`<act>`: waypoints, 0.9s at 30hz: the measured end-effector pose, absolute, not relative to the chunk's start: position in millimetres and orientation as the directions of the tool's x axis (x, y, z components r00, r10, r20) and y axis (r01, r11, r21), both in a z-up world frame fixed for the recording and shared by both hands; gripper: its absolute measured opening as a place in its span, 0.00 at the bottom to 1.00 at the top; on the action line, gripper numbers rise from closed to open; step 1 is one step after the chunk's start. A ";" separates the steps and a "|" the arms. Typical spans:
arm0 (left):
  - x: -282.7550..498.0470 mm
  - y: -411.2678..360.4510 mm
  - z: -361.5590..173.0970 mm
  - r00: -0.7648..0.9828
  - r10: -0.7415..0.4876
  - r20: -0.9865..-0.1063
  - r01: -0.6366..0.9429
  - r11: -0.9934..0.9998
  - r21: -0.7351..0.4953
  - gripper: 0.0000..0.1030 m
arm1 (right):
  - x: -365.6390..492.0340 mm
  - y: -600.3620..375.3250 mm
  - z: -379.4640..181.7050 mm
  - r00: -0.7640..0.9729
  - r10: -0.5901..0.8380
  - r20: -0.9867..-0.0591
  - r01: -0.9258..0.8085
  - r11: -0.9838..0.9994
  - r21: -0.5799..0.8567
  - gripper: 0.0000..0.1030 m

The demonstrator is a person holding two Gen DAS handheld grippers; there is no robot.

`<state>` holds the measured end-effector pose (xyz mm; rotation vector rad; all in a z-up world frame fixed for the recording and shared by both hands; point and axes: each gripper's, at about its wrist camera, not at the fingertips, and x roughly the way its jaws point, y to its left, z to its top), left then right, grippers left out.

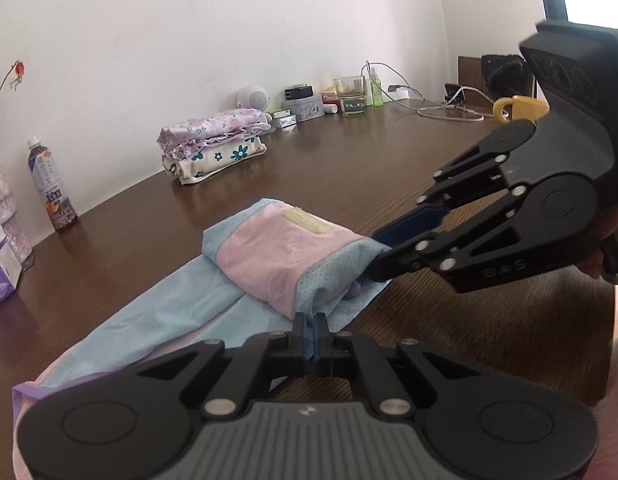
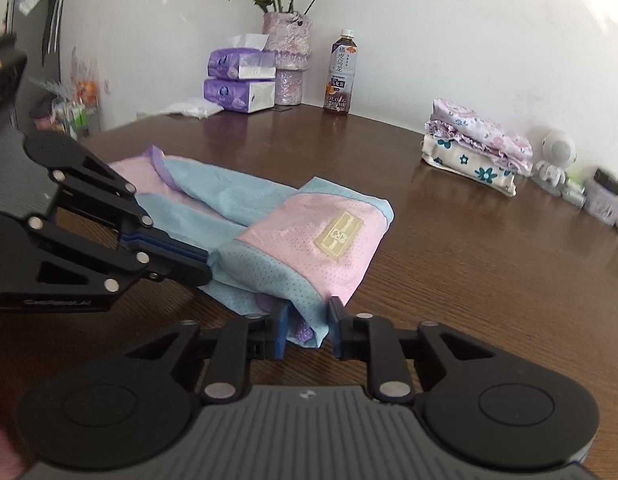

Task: Fold clothes

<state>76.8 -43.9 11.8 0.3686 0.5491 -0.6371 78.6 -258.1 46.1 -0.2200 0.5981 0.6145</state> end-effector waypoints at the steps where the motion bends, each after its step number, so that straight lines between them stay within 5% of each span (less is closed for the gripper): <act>1: 77.6 -40.4 16.8 0.666 -0.475 -0.575 0.649 0.749 0.134 0.08 | 80.6 -265.1 50.5 0.648 0.494 -0.580 -0.593 0.805 0.023 0.34; 6: 93.5 -29.8 40.5 0.659 -0.546 -0.517 0.644 0.764 0.014 0.22 | 102.7 -295.3 62.4 0.639 0.562 -0.525 -0.521 0.819 0.243 0.42; 13: 119.5 -57.6 13.3 0.597 -0.511 -0.619 0.684 0.728 0.059 0.12 | 145.9 -296.0 37.3 0.628 0.550 -0.550 -0.392 0.835 0.386 0.42; 21: 117.2 -45.8 4.4 0.589 -0.538 -0.603 0.686 0.727 0.022 0.12 | 155.9 -302.0 19.6 0.585 0.607 -0.538 -0.331 0.784 0.525 0.42; 23: 117.1 -44.1 3.5 0.587 -0.545 -0.599 0.687 0.727 0.012 0.12 | 158.2 -301.6 17.5 0.573 0.625 -0.530 -0.323 0.767 0.555 0.38; 27: 116.5 -41.1 4.3 0.588 -0.556 -0.588 0.684 0.730 -0.005 0.12 | 162.2 -299.2 14.6 0.558 0.638 -0.531 -0.294 0.750 0.592 0.15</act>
